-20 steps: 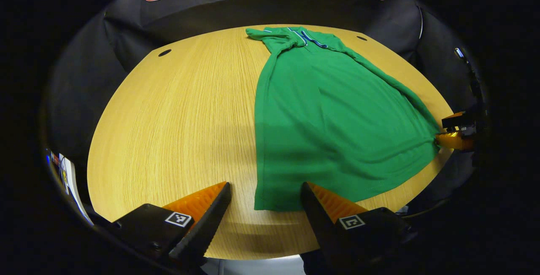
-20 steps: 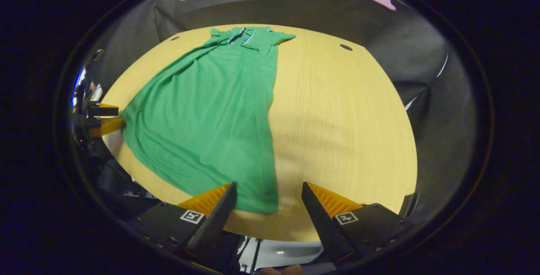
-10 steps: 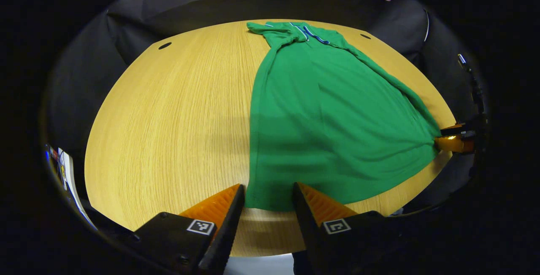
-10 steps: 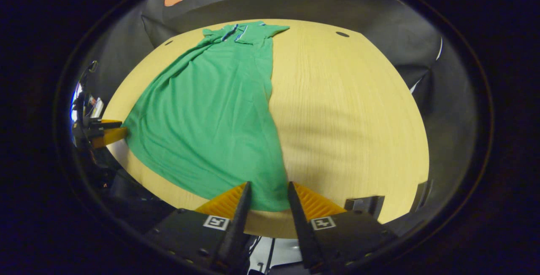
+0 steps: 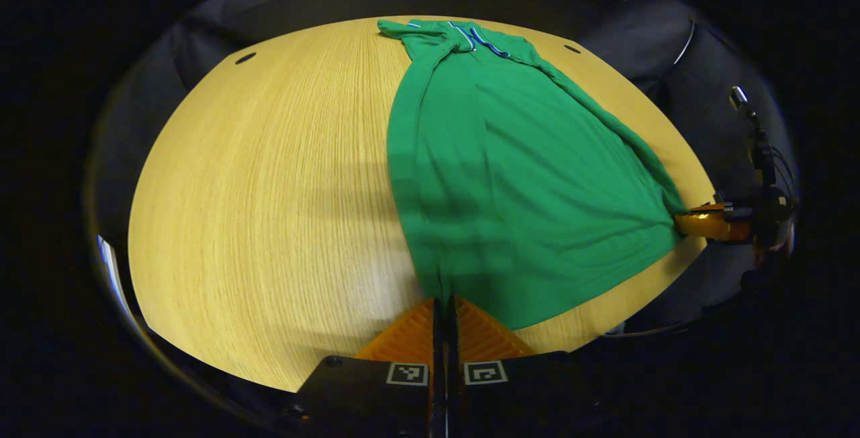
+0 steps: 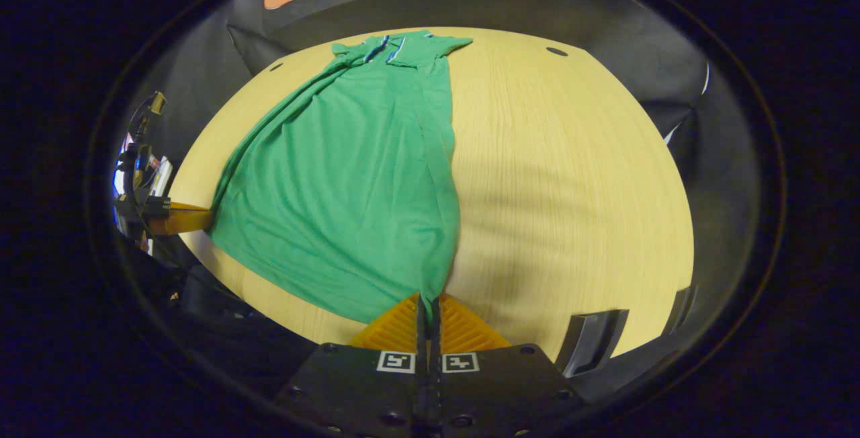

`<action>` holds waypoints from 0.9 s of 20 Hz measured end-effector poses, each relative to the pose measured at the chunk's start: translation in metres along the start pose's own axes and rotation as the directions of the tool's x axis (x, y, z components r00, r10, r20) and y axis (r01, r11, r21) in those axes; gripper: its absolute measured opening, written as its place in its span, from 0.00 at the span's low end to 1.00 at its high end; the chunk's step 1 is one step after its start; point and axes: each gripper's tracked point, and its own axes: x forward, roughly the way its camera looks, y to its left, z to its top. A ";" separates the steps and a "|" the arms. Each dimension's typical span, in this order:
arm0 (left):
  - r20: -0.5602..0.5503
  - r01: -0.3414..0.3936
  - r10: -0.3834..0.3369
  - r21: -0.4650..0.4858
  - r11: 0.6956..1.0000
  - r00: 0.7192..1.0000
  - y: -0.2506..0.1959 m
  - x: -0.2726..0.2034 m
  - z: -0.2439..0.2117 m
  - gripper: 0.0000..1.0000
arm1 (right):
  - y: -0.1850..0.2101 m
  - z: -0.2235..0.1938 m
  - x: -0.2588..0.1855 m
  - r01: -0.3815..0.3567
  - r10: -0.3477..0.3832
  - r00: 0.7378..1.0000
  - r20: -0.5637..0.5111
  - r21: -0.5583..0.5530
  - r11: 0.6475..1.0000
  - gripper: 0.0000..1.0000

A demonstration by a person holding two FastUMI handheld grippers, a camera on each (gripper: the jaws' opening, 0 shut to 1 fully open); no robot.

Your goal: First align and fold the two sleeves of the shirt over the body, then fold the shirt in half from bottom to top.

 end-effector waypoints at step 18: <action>0.204 0.113 -0.103 -0.038 0.993 0.973 -0.017 -0.076 0.104 0.06 | -0.008 0.107 -0.070 -0.048 0.027 0.974 0.225 0.087 0.995 0.00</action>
